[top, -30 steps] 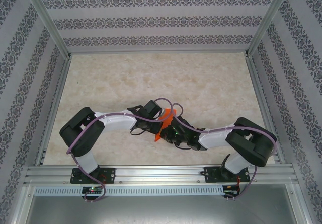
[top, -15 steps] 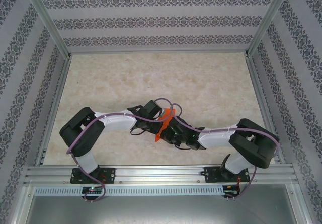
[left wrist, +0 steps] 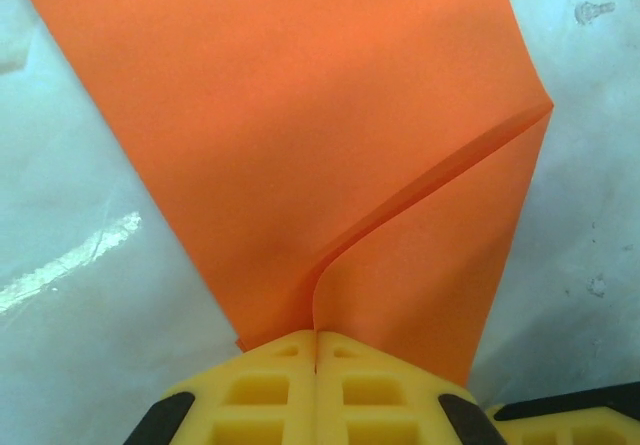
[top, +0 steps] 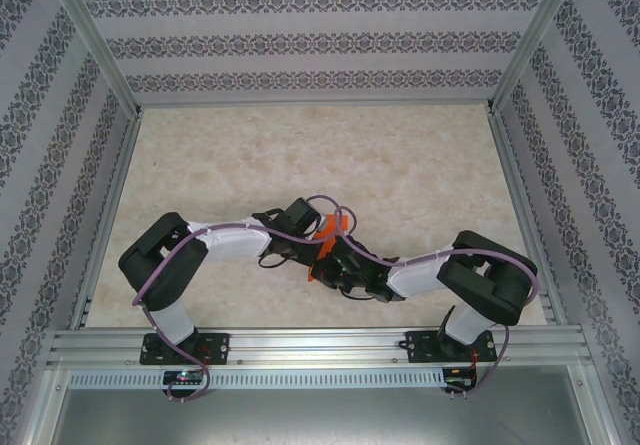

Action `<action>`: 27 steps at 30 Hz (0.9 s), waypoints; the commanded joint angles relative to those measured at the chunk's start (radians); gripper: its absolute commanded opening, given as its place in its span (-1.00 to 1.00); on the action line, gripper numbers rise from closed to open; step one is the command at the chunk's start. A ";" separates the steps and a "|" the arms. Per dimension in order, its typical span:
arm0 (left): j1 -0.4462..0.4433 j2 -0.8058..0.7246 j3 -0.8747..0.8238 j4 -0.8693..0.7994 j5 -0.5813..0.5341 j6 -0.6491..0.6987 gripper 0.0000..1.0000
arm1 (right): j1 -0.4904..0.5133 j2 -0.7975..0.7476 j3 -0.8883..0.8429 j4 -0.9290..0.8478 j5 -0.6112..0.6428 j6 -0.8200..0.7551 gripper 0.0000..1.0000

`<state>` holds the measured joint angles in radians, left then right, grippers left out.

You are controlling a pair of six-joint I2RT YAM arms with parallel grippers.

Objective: Fold a paper plane with a square sheet of paper (pick it up from the middle)
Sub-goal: Third fold the triangle at the center of the table.

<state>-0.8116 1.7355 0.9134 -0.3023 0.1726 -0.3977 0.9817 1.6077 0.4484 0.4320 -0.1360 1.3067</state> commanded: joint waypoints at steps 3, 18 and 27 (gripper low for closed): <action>0.005 0.064 -0.026 -0.060 -0.017 0.009 -1.00 | 0.011 0.029 -0.022 0.039 0.006 0.028 -0.89; 0.005 0.065 -0.023 -0.064 -0.014 0.012 -1.00 | 0.038 -0.071 -0.024 -0.002 0.022 0.025 -0.86; 0.005 0.066 -0.023 -0.063 -0.012 0.008 -1.00 | 0.038 0.037 -0.015 0.040 0.013 0.056 -0.88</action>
<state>-0.8116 1.7374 0.9165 -0.3027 0.1707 -0.3981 1.0080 1.6119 0.4320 0.4648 -0.1318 1.3418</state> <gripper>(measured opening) 0.052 0.065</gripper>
